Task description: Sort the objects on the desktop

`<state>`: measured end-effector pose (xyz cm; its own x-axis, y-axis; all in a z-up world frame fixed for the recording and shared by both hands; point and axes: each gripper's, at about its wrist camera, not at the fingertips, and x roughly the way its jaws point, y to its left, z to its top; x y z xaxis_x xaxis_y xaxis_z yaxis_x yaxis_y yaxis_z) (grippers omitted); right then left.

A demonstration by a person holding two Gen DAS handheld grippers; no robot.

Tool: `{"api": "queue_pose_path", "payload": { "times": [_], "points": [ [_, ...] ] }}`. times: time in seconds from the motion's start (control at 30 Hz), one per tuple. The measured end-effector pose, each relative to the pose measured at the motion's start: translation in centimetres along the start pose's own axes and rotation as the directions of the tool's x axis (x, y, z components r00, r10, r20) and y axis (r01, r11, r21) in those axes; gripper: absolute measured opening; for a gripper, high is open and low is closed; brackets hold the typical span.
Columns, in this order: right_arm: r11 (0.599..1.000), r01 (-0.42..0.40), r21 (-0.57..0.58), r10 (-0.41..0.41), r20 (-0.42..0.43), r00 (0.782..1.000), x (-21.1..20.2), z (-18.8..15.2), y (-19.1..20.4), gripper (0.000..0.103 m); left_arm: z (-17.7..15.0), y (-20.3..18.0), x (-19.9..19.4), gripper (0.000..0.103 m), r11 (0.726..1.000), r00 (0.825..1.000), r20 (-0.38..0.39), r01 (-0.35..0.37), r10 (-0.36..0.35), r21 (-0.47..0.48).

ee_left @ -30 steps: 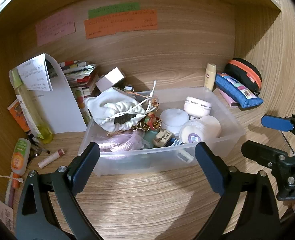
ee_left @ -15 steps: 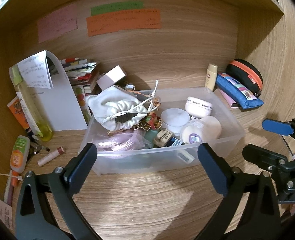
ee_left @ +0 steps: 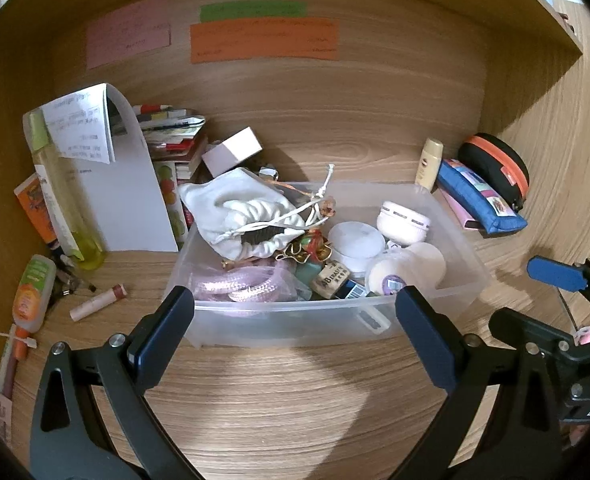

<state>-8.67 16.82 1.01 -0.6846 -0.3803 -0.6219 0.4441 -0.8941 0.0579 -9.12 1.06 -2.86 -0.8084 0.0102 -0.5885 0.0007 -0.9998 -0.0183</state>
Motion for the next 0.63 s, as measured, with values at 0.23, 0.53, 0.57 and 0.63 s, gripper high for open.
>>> {"api": "queue_pose_path", "payload": {
  "times": [0.23, 0.53, 0.57, 0.63],
  "points": [
    [1.000, -0.005, -0.007, 0.005, -0.003, 1.000, 0.11, -0.16, 0.23, 0.082, -0.02, 0.02, -0.01, 0.102, 1.000, 1.000, -0.001, 0.009, -0.009, 0.004],
    [1.000, -0.002, -0.015, 0.002, -0.008, 1.000, -0.01, -0.39, 0.40, 0.082, -0.09, 0.81, 0.27, 0.102, 0.999, 1.000, -0.002, 0.019, -0.019, -0.035],
    [1.000, -0.002, -0.015, 0.002, -0.008, 1.000, 0.00, -0.40, 0.37, 0.082, -0.10, 0.82, 0.22, 0.102, 0.999, 1.000, -0.001, 0.021, -0.021, -0.034],
    [1.000, -0.003, -0.014, 0.003, -0.008, 1.000, 0.00, -0.44, 0.32, 0.082, -0.09, 0.80, 0.21, 0.102, 0.999, 1.000, -0.003, 0.028, -0.029, -0.031]
  ]
}}
